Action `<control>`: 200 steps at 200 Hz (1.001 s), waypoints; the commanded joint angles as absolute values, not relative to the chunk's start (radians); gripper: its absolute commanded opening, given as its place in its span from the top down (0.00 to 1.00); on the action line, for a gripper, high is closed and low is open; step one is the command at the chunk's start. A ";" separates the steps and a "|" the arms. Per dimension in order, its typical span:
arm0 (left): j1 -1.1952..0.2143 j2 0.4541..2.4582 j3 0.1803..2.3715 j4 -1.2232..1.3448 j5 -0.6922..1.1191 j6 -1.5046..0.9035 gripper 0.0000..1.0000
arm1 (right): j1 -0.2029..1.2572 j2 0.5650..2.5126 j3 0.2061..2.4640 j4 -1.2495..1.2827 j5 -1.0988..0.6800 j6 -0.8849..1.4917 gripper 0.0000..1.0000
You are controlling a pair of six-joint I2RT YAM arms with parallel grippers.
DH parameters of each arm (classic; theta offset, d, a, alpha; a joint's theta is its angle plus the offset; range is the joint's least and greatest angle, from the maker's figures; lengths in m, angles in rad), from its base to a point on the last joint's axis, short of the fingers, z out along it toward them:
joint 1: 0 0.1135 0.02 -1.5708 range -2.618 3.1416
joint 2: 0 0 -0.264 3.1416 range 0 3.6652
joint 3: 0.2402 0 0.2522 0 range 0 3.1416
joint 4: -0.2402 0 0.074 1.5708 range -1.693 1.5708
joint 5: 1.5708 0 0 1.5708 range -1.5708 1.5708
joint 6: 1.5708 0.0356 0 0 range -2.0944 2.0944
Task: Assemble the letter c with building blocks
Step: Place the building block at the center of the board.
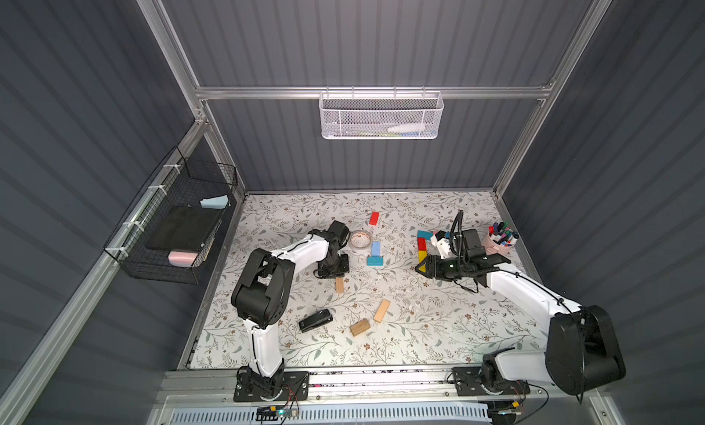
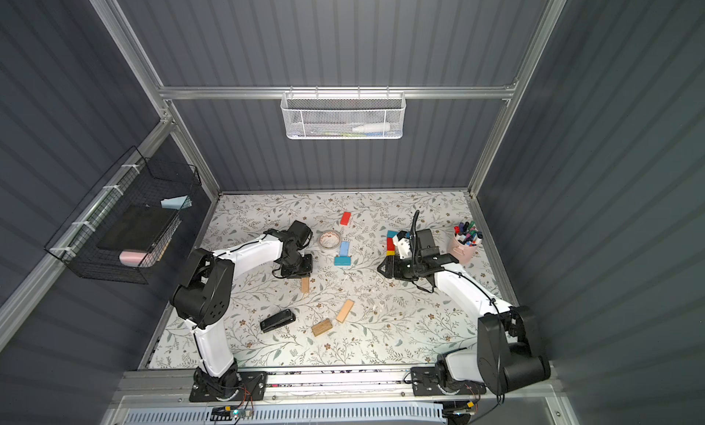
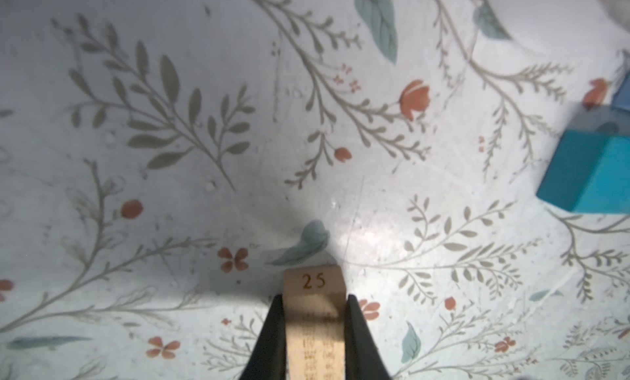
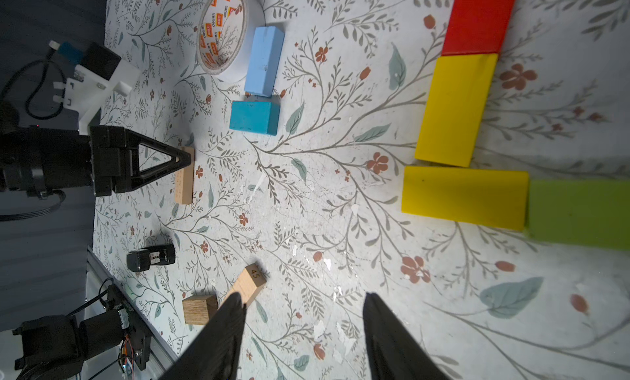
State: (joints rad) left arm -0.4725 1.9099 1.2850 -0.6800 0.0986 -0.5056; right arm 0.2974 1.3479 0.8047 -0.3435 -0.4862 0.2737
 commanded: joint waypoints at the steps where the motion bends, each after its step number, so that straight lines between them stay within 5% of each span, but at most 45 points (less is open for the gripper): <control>1: -0.472 1.953 1.326 -0.692 0.104 -0.456 0.85 | 0.318 1.335 0.828 -0.334 -0.481 0.287 0.42; 100: -0.457 1.990 1.370 -0.672 0.102 -0.424 0.81 | 0.384 1.348 0.824 -0.294 -0.460 0.345 0.42; 150: -0.457 1.962 1.370 -0.666 0.094 -0.423 0.51 | 0.400 1.351 0.841 -0.299 -0.434 0.370 0.33; 200: -0.456 1.866 1.377 -0.702 0.116 -0.422 0.41 | 0.459 1.373 0.849 -0.244 -0.387 0.452 0.42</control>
State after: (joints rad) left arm -0.4618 1.9530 1.3624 -0.6590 0.0994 -0.4286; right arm 0.4255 1.3514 0.8173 -0.2840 -0.4252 0.3996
